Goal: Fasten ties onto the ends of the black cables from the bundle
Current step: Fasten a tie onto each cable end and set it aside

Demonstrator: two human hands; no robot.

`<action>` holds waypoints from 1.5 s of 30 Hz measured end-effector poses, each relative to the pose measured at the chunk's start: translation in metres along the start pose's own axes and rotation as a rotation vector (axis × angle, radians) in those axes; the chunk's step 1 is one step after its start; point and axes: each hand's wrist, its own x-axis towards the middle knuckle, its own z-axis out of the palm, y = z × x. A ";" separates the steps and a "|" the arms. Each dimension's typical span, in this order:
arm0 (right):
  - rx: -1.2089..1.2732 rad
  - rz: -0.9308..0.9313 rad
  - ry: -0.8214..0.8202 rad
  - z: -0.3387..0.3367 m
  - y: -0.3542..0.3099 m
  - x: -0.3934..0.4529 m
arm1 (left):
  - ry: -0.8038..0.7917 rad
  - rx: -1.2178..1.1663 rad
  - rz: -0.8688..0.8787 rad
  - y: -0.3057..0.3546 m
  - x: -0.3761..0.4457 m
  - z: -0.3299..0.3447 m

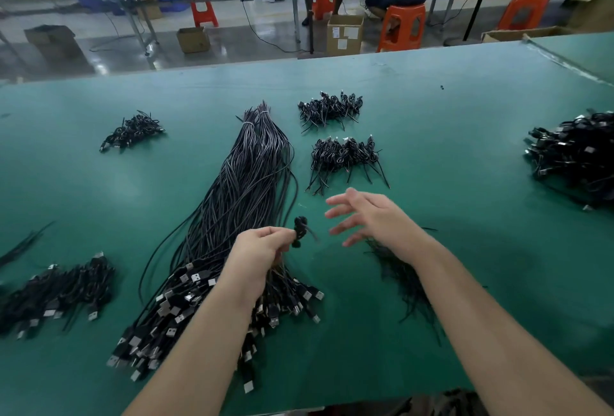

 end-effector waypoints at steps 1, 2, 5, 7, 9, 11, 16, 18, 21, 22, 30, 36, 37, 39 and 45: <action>-0.027 -0.038 0.022 -0.003 0.003 0.000 | -0.026 -0.089 -0.042 0.001 0.001 -0.001; -0.113 -0.085 0.018 -0.004 0.008 0.000 | -0.049 -0.151 -0.081 0.002 0.002 0.000; -0.256 -0.145 -0.090 0.004 0.014 0.001 | -0.117 -0.214 -0.181 0.005 0.000 0.010; -0.246 -0.149 -0.110 0.012 0.012 0.004 | -0.144 -0.235 -0.222 0.006 -0.002 0.016; -0.242 -0.149 -0.077 0.017 0.011 0.008 | -0.153 -0.251 -0.233 0.008 -0.003 0.019; -0.236 -0.154 -0.059 0.019 0.010 0.009 | -0.152 -0.245 -0.179 0.011 -0.005 0.021; -0.197 -0.088 -0.020 0.015 0.001 0.009 | -0.129 -0.049 0.103 0.013 -0.011 0.021; -0.118 -0.050 -0.035 0.015 -0.001 0.008 | -0.087 0.076 0.218 0.011 -0.013 0.022; 0.037 -0.018 -0.091 0.017 0.000 0.006 | 0.019 0.308 0.492 0.008 -0.014 0.024; 0.087 -0.007 -0.108 0.018 0.001 0.006 | 0.065 0.410 0.620 0.008 -0.014 0.024; 0.619 0.123 -0.185 0.015 0.005 0.004 | 0.224 0.750 1.132 0.010 -0.012 0.021; 0.096 -0.159 -0.032 0.013 0.007 0.005 | -0.011 0.123 0.325 0.015 -0.006 0.018; 0.073 -0.180 0.005 0.015 0.006 0.006 | -0.051 0.044 0.250 0.015 -0.007 0.018; 0.105 -0.154 0.011 0.016 0.005 0.007 | -0.086 -0.047 0.179 0.015 -0.009 0.021; 0.104 -0.051 -0.027 0.017 -0.001 0.008 | 0.118 0.381 0.648 0.014 -0.016 0.026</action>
